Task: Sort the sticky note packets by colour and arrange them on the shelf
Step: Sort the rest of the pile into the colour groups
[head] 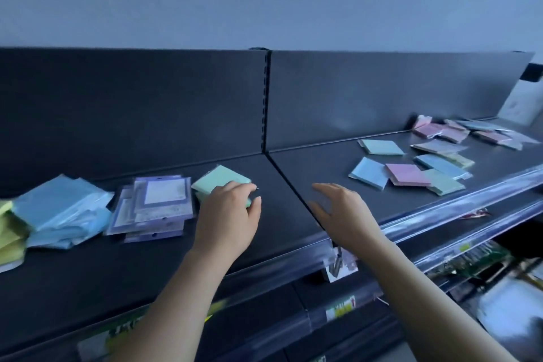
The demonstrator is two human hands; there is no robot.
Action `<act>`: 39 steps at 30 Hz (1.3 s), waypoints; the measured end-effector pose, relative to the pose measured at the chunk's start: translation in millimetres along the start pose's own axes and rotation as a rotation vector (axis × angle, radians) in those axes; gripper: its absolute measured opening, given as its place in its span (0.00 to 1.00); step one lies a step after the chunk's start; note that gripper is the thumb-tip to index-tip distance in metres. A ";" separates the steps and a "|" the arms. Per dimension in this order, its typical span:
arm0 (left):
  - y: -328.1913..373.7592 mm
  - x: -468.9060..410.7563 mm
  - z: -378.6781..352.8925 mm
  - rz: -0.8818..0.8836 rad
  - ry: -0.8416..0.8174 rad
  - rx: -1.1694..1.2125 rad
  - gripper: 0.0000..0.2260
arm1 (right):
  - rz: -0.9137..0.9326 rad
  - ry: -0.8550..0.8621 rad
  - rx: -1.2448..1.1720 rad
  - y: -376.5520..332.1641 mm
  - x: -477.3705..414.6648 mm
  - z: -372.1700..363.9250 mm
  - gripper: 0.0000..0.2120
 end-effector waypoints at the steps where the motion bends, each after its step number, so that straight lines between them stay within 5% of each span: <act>1: 8.8 -5.9 -7.3 -0.011 -0.013 0.020 0.14 | -0.015 0.016 0.004 10.1 -3.3 6.9 0.19; 15: 144.9 -78.6 -113.8 -0.172 -0.320 0.089 0.17 | -0.234 0.200 0.151 166.2 -45.4 93.1 0.13; 20: 186.7 -103.0 -158.7 -0.086 -0.478 -0.052 0.18 | -0.204 0.147 0.196 210.9 -75.2 107.2 0.11; 27: 209.5 -131.9 -194.3 0.118 -0.621 -0.198 0.35 | -0.075 0.089 0.198 232.3 -86.0 110.5 0.12; 29: 205.1 -131.2 -194.6 0.172 -0.615 -0.166 0.38 | -0.058 0.071 0.168 233.7 -86.6 111.6 0.12; 34: 193.5 -115.3 -181.6 0.269 -0.508 0.092 0.28 | -0.120 -0.063 0.276 249.5 -98.3 107.3 0.34; 39: 171.3 -94.7 -158.4 0.318 -0.331 0.270 0.18 | -0.077 -0.094 0.165 243.7 -99.0 104.3 0.37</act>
Point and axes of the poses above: each hand's wrist, its own x-axis away from the middle knuckle, its own z-axis out of the back of the hand, y = z × x, the point moved 7 cm from there along -x, towards the middle knuckle, and after that the axes turned 14 degrees about -x, right-handed, at the moved point
